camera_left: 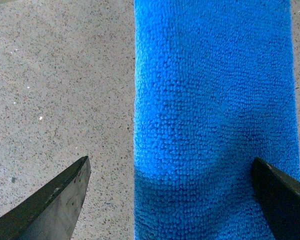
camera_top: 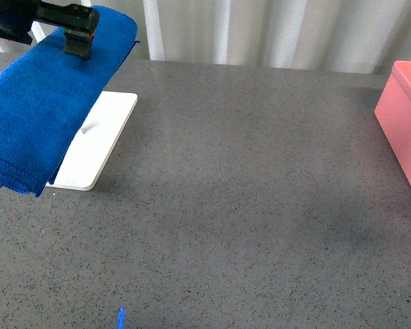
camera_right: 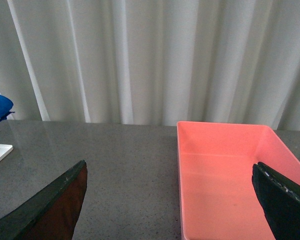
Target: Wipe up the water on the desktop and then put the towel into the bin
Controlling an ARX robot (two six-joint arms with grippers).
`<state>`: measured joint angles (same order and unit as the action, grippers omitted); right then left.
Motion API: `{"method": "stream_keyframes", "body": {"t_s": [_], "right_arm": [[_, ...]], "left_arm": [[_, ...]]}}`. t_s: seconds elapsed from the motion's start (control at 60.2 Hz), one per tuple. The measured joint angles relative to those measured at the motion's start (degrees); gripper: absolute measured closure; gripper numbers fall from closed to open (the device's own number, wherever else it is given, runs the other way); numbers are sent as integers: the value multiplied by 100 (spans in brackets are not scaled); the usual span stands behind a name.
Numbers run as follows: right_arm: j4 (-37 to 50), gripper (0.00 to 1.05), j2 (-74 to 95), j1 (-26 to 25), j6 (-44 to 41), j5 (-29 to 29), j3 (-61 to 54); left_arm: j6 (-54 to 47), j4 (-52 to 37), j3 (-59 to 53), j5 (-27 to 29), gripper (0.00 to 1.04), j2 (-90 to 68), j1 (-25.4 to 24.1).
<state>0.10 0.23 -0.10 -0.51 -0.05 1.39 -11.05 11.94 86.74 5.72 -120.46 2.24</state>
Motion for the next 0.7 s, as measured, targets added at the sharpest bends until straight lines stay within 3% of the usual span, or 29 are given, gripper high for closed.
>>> {"method": "stream_keyframes", "body": {"t_s": [0.199,0.432,0.564,0.697], "right_arm": [[0,7,0,0,0,0,0],[0,7,0,0,0,0,0],[0,7,0,0,0,0,0],[0,7,0,0,0,-2,0]], "left_arm": [[17,-94,-155,-48,10,-17,-17],[157,-142,-208,-334,65,-15,-70],[260,-140,-205,-407,83,7,-136],[321,-136,-205,-420,90,39,-149]]}}
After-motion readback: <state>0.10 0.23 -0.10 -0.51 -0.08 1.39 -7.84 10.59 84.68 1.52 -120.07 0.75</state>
